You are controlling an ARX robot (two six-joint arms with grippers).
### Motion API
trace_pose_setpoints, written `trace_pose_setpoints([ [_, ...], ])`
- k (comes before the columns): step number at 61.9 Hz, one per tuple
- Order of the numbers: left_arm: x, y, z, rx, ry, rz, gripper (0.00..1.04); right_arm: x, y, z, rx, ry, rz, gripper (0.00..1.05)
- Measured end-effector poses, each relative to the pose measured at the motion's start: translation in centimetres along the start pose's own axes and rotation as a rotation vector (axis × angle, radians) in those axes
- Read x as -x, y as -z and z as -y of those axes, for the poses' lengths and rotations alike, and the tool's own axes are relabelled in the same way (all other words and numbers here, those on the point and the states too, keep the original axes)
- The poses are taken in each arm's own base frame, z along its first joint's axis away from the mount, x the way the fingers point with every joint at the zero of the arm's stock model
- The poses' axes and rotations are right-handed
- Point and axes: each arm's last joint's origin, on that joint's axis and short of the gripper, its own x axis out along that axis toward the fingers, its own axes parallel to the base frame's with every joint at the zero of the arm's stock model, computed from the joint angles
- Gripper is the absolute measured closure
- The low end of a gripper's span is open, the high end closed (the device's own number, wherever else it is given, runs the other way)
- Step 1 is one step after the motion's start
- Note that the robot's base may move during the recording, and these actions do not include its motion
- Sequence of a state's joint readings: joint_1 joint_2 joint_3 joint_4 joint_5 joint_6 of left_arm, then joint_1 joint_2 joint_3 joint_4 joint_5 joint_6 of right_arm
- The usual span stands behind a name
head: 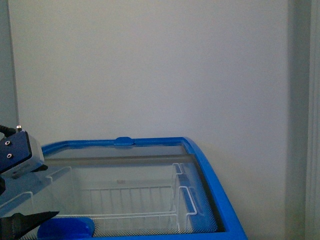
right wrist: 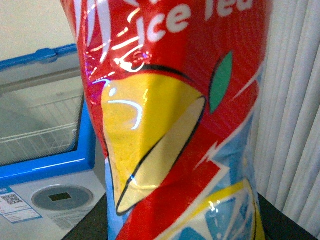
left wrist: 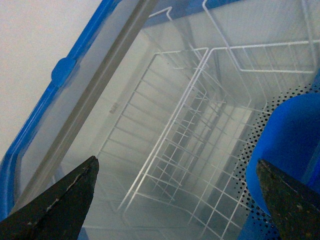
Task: Put drink in fridge
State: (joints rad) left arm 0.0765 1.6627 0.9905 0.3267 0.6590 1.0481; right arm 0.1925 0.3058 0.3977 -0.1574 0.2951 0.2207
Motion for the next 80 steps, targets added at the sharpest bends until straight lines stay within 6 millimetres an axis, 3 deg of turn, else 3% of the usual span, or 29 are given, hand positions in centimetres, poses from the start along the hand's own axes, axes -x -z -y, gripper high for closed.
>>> trace_pose_setpoints([
  [10, -0.3, -1.0, -1.2, -0.008, 0.093, 0.055, 0.08, 0.0, 0.0, 0.0, 0.000, 0.000, 0.000, 0.64],
  [23, 0.2, -2.1, -3.6, 0.010, 0.073, 0.125, 0.08, 0.0, 0.0, 0.0, 0.000, 0.000, 0.000, 0.64],
  [31, 1.1, -0.8, -2.3, 0.105, 0.220, 0.045, 0.08, 0.0, 0.0, 0.0, 0.000, 0.000, 0.000, 0.64],
  [44, 1.1, -0.7, -1.4, 0.113, 0.287, 0.023, 0.08, 0.0, 0.0, 0.0, 0.000, 0.000, 0.000, 0.64],
  [69, -2.3, 0.5, -1.7, 0.009, 0.243, 0.021, 0.08, 0.0, 0.0, 0.0, 0.000, 0.000, 0.000, 0.64],
  [80, -5.7, -0.2, -4.4, -0.093, 0.070, 0.040, 0.08, 0.0, 0.0, 0.0, 0.000, 0.000, 0.000, 0.64],
])
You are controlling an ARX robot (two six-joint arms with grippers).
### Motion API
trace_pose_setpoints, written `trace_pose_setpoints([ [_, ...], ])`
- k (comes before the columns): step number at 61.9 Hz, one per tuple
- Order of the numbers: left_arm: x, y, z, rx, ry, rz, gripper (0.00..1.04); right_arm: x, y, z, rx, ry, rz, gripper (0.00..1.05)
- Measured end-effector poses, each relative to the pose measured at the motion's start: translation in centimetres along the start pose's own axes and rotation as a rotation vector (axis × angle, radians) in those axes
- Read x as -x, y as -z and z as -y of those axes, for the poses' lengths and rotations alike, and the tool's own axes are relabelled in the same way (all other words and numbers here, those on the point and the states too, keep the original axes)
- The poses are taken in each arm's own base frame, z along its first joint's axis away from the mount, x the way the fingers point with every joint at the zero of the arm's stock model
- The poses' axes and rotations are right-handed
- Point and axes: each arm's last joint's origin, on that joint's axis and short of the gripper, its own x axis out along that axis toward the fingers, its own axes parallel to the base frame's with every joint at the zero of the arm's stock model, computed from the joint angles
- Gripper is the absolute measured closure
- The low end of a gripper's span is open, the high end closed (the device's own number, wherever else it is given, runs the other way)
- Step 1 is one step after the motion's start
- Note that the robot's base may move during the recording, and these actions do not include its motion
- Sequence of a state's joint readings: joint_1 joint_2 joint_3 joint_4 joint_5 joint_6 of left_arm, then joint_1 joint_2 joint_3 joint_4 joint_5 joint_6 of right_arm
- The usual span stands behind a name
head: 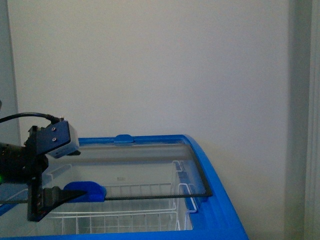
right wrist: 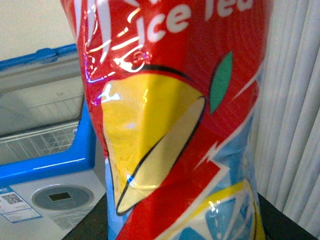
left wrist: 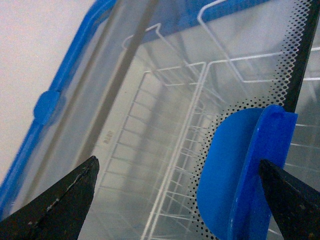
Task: Put drink in fridge
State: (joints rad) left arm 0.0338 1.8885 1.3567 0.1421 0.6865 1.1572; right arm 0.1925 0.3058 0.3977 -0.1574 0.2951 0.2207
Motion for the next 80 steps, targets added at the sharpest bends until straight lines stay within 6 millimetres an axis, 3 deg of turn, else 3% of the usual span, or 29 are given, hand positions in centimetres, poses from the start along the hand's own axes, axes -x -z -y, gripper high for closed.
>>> trace_pose_setpoints([
  [19, -4.6, -1.3, -5.3, -0.126, -0.365, -0.053, 0.08, 0.0, 0.0, 0.0, 0.000, 0.000, 0.000, 0.64],
  [41, -4.7, -2.9, -7.7, -0.091, -0.681, -0.032, 0.08, 0.0, 0.0, 0.0, 0.000, 0.000, 0.000, 0.64],
  [54, -3.0, -2.7, -6.0, 0.057, -0.448, 0.033, 0.08, 0.0, 0.0, 0.0, 0.000, 0.000, 0.000, 0.64],
  [66, -0.2, -2.6, -6.2, 0.063, -0.259, 0.030, 0.08, 0.0, 0.0, 0.0, 0.000, 0.000, 0.000, 0.64],
  [74, 0.8, -1.1, -5.0, 0.047, -0.134, -0.035, 0.08, 0.0, 0.0, 0.0, 0.000, 0.000, 0.000, 0.64],
  [80, 0.9, 0.4, -3.7, -0.005, -0.133, -0.054, 0.08, 0.0, 0.0, 0.0, 0.000, 0.000, 0.000, 0.64],
])
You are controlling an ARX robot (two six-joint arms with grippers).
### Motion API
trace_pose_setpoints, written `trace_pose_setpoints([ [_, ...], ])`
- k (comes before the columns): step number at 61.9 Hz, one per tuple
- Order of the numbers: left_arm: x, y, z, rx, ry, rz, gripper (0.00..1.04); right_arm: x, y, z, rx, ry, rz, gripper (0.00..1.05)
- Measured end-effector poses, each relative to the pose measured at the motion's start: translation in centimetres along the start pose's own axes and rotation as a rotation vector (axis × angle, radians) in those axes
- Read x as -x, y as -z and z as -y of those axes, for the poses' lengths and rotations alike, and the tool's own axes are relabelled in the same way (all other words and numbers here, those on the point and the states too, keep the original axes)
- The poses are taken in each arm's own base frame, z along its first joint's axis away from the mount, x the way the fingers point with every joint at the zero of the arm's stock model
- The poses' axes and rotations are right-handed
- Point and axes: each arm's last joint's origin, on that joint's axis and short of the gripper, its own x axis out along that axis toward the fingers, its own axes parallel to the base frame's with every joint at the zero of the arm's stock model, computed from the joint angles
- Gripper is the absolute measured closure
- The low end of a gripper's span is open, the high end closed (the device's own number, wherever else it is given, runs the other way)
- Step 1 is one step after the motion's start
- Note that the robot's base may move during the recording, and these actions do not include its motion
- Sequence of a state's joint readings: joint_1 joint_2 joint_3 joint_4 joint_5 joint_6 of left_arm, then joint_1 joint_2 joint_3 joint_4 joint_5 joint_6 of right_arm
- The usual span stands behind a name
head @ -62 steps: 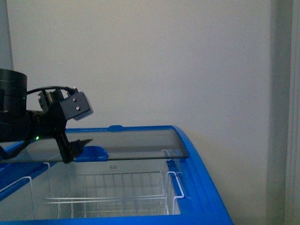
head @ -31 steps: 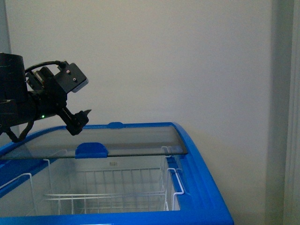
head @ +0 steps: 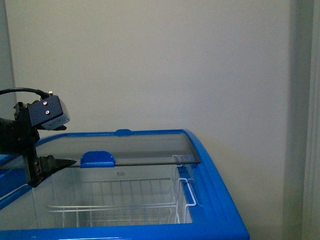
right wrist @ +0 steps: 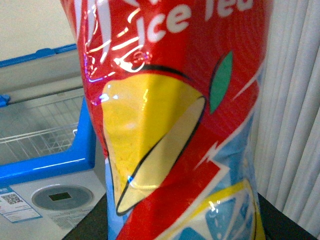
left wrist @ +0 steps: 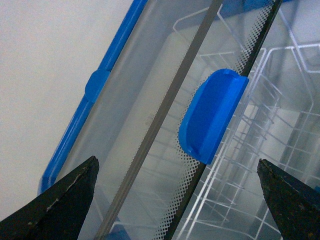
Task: Put drink in fridge
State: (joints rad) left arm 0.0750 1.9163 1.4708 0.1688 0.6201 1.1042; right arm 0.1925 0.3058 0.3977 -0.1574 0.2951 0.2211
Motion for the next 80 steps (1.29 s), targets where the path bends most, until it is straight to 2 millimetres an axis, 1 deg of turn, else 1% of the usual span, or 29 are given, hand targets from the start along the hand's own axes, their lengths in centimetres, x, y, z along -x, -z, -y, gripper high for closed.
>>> trace_pose_setpoints([
  [6, 0.3, 0.1, -0.9, -0.064, -0.083, 0.030, 0.08, 0.0, 0.0, 0.0, 0.000, 0.000, 0.000, 0.64],
  [11, 0.4, 0.1, -1.2, -0.068, -0.100, 0.041, 0.08, 0.0, 0.0, 0.0, 0.000, 0.000, 0.000, 0.64],
  [30, -0.1, 0.6, -0.7, -0.007, 0.025, 0.040, 0.08, 0.0, 0.0, 0.0, 0.000, 0.000, 0.000, 0.64],
  [47, -2.3, 0.6, -0.8, -0.026, 0.081, 0.057, 0.08, 0.0, 0.0, 0.0, 0.000, 0.000, 0.000, 0.64],
  [53, -3.5, 0.7, -0.6, -0.039, 0.108, 0.050, 0.08, 0.0, 0.0, 0.0, 0.000, 0.000, 0.000, 0.64],
  [69, -5.8, 0.8, -1.6, -0.078, 0.068, 0.044, 0.08, 0.0, 0.0, 0.0, 0.000, 0.000, 0.000, 0.64],
  [80, -8.0, 1.2, -2.4, -0.099, 0.012, 0.061, 0.08, 0.0, 0.0, 0.0, 0.000, 0.000, 0.000, 0.64],
])
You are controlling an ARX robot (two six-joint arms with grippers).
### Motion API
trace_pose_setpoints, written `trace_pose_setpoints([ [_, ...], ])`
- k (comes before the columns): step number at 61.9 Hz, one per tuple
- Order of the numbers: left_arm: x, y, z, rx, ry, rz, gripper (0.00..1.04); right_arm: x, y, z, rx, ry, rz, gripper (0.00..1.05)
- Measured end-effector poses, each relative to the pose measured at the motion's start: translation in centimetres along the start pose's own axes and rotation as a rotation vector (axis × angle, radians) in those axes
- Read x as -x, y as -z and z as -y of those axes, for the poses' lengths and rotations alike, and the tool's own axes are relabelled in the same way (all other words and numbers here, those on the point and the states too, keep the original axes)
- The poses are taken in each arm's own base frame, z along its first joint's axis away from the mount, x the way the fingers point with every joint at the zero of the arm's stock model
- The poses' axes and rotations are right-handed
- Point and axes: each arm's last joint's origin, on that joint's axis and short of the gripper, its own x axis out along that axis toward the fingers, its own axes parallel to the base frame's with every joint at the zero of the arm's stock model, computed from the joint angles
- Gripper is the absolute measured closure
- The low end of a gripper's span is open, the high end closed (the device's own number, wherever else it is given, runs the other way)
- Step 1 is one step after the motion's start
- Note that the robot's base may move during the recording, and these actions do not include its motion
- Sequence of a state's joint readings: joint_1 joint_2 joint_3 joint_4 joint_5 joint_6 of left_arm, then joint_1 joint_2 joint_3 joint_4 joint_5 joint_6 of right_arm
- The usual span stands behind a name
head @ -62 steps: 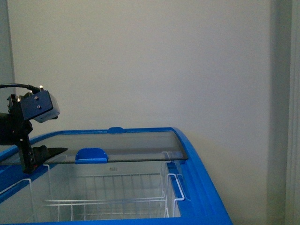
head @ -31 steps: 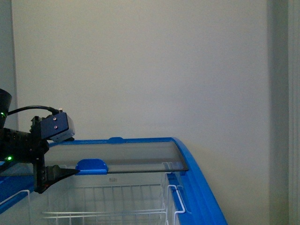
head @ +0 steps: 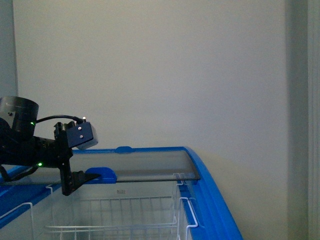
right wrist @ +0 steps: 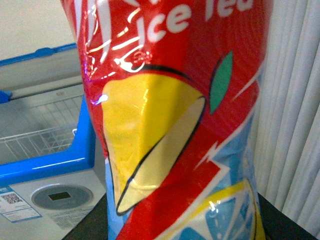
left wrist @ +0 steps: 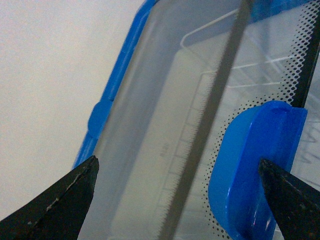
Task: Put drink in fridge
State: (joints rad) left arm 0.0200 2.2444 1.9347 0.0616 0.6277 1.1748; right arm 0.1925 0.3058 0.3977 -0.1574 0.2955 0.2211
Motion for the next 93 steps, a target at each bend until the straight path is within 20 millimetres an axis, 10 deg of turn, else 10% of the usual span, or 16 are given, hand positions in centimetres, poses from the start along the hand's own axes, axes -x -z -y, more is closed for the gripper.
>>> trace_pose_setpoints([
  [22, -3.8, -0.9, -2.9, -0.042, -0.288, -0.047, 0.08, 0.0, 0.0, 0.0, 0.000, -0.007, -0.002, 0.64],
  [38, 1.7, -3.7, -2.6, 0.313, -0.411, -0.142, 0.08, 0.0, 0.0, 0.0, 0.000, -0.004, -0.001, 0.64],
  [52, 14.0, -8.5, 2.1, 0.761, -0.486, -0.110, 0.13, 0.0, 0.0, 0.0, 0.000, 0.000, 0.000, 0.64],
  [70, 19.3, -9.0, 10.8, 1.015, -0.671, -0.140, 0.57, -0.2, -0.5, 0.5, 0.231, -0.010, -0.214, 0.64],
  [85, 22.5, -9.2, 16.2, 1.042, -0.668, -0.144, 1.01, -7.6, -5.3, -0.3, 0.731, -0.180, -0.118, 0.64],
  [93, 23.7, -9.3, 18.2, 1.050, -0.662, -0.152, 1.02, -12.5, -7.8, -3.0, 0.972, -0.339, -0.133, 0.64],
])
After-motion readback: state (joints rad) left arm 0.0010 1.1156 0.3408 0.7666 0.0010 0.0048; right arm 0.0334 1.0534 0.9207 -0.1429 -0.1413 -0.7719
